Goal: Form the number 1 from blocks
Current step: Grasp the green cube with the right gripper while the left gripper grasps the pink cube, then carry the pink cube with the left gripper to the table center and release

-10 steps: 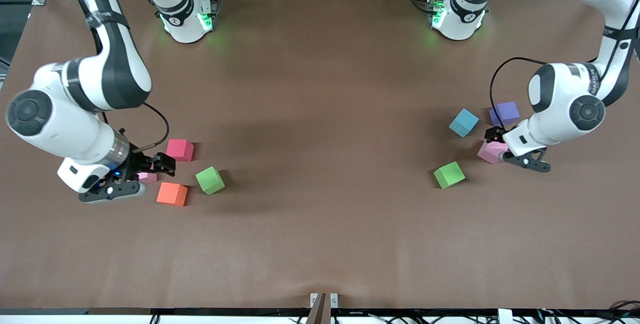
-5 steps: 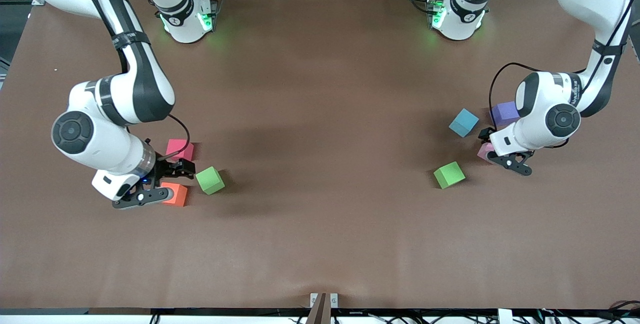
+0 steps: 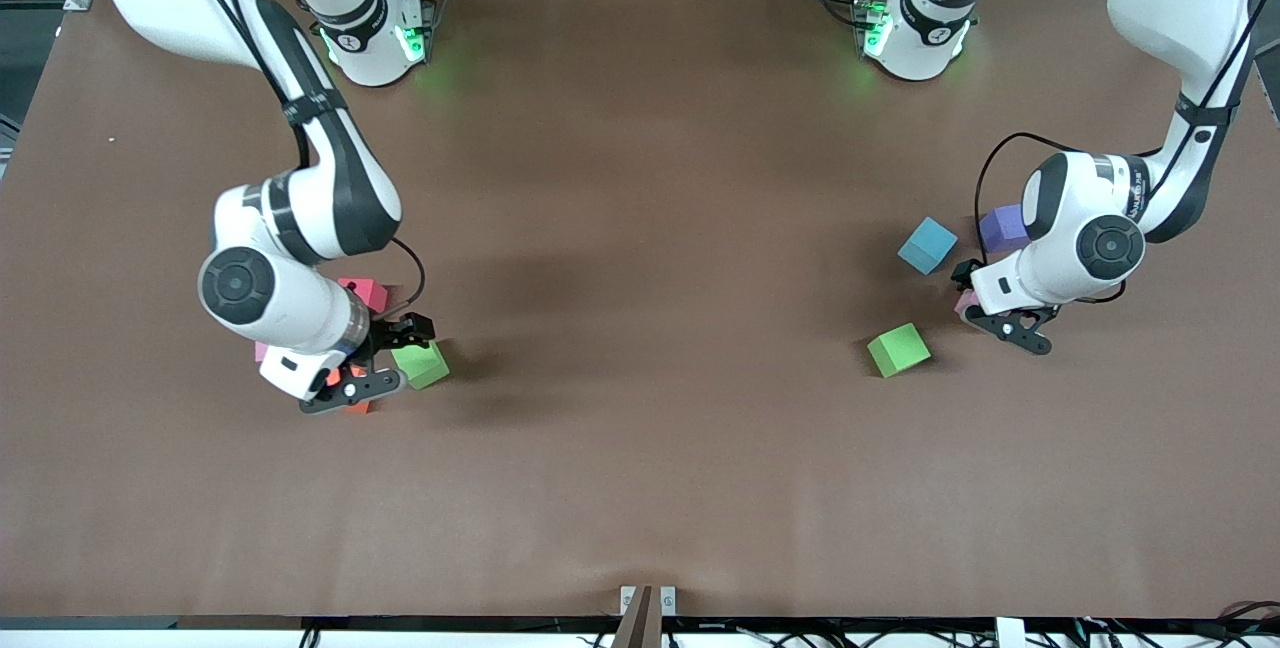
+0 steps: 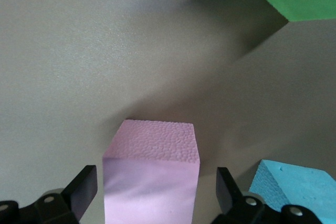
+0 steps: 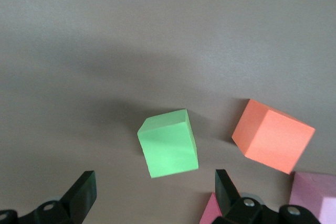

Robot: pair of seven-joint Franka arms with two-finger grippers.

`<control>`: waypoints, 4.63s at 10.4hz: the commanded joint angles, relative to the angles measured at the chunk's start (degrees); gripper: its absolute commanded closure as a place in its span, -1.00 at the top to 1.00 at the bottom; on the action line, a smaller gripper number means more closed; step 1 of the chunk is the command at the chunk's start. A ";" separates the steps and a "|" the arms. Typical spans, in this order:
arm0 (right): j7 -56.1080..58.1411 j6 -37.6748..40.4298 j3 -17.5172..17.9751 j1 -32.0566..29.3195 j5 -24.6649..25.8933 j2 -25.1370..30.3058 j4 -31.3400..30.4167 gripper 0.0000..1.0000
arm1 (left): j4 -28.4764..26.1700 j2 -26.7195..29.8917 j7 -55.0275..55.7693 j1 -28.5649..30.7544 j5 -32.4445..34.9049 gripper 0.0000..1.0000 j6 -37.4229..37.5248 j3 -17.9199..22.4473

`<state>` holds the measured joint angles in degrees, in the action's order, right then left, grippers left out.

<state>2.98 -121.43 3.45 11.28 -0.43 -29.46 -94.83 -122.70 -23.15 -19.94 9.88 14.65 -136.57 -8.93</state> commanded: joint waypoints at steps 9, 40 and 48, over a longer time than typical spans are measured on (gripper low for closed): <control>8.09 -7.24 0.33 -1.26 1.22 -5.16 -1.23 1.00 | 0.71 0.55 0.95 0.58 1.43 -1.00 -0.37 -0.04; -7.17 -9.62 -0.46 -0.29 -2.30 -0.08 -5.10 0.29 | 4.05 -9.90 85.07 -35.43 -3.49 -1.00 0.86 -30.91; -24.24 -8.83 -11.62 12.18 -2.74 3.71 -5.89 0.29 | 8.00 -4.10 86.48 -31.00 -3.40 1.00 8.93 -29.13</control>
<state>-19.20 -130.81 -6.54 21.32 -2.06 -28.20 -98.68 -115.41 -29.57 65.64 -24.35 10.12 -130.47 -38.07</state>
